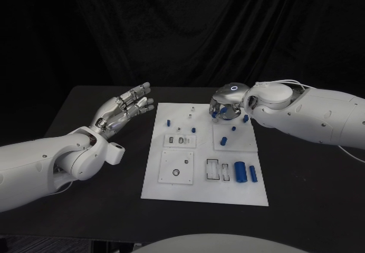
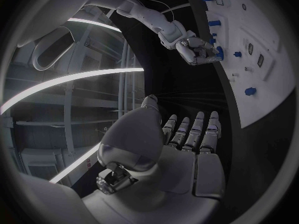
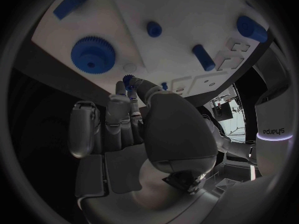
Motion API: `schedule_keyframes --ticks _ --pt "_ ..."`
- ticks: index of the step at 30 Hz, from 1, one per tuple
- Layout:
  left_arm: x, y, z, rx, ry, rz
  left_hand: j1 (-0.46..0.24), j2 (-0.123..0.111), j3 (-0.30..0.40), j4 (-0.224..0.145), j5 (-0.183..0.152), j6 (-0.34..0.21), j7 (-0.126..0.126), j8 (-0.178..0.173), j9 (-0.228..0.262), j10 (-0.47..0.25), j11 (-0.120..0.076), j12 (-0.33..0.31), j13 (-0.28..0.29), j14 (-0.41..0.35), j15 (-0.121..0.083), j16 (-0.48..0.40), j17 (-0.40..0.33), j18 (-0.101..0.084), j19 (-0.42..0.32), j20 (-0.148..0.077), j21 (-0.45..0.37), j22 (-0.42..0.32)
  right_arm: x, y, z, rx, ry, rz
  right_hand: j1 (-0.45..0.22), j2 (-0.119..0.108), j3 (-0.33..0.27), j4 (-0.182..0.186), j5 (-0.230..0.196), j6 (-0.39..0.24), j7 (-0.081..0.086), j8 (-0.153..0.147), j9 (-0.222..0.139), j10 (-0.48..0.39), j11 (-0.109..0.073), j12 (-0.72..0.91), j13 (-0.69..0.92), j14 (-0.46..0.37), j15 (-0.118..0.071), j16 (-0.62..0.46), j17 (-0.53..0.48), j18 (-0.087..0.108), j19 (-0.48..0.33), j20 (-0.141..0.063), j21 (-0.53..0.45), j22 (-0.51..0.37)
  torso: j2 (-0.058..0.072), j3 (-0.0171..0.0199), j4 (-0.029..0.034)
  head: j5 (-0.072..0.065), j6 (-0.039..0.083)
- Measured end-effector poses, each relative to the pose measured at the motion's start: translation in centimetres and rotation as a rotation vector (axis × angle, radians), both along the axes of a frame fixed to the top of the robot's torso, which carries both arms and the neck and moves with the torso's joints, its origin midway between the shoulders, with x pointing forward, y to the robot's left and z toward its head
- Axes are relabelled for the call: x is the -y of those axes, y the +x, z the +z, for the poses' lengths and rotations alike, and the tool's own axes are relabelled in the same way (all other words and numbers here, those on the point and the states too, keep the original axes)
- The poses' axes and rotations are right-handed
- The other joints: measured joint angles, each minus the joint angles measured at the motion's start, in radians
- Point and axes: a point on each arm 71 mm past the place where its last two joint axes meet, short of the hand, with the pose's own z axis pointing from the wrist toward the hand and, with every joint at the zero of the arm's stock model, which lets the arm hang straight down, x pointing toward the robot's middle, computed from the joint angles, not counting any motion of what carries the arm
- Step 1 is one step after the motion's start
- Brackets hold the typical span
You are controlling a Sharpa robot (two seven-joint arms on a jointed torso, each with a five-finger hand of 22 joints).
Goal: Assemble the parts on the task board
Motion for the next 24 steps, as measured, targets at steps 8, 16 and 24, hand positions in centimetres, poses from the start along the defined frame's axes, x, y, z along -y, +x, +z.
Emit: schedule_keyframes --ticks 8,16,24 --pt "0.1 0.2 -0.1 0.001 0.002 0.000 0.004 0.004 0.000 0.000 0.006 0.000 0.000 0.000 0.001 0.000 0.000 0.000 0.000 0.000 0.000 0.000 0.000 0.000 0.000 0.000 0.000 0.000 -2.4 0.3 2.9 0.077 0.050 0.047 0.004 0.001 0.000 0.000 -0.001 0.001 0.001 0.000 0.000 0.008 0.000 -0.007 0.000 0.009 -0.001 0.018 0.028 -0.016 0.011 -0.003 0.010 0.000 0.002 -0.0017 0.0038 0.003 0.006" --pt "0.6 0.5 -0.2 0.001 0.000 -0.011 0.008 0.000 0.003 -0.003 0.011 0.000 0.000 0.000 0.001 0.000 0.000 0.000 0.000 0.004 0.004 0.000 0.000 0.000 0.000 0.000 0.000 0.000 -4.3 1.6 3.7 0.110 0.084 0.041 0.004 0.001 -0.006 0.005 -0.001 -0.010 0.012 -0.005 0.001 0.000 0.008 -0.029 -0.002 0.011 0.001 0.022 0.035 -0.016 0.014 0.000 0.010 0.000 0.009 -0.0031 0.0094 -0.012 0.019" --pt "0.9 0.6 -0.2 0.001 -0.001 -0.018 0.012 0.004 0.003 -0.003 0.011 0.000 0.000 0.000 0.001 0.000 0.000 0.000 0.000 0.004 0.004 0.000 0.000 0.000 0.000 0.000 0.000 -0.001 -5.0 2.2 3.0 0.098 0.088 0.026 0.004 0.001 -0.006 0.006 -0.005 -0.017 0.023 -0.012 0.045 -0.009 0.017 -0.039 -0.001 0.014 0.004 0.022 0.033 -0.016 0.014 0.000 0.010 0.000 0.016 -0.0043 0.0138 -0.021 0.027"
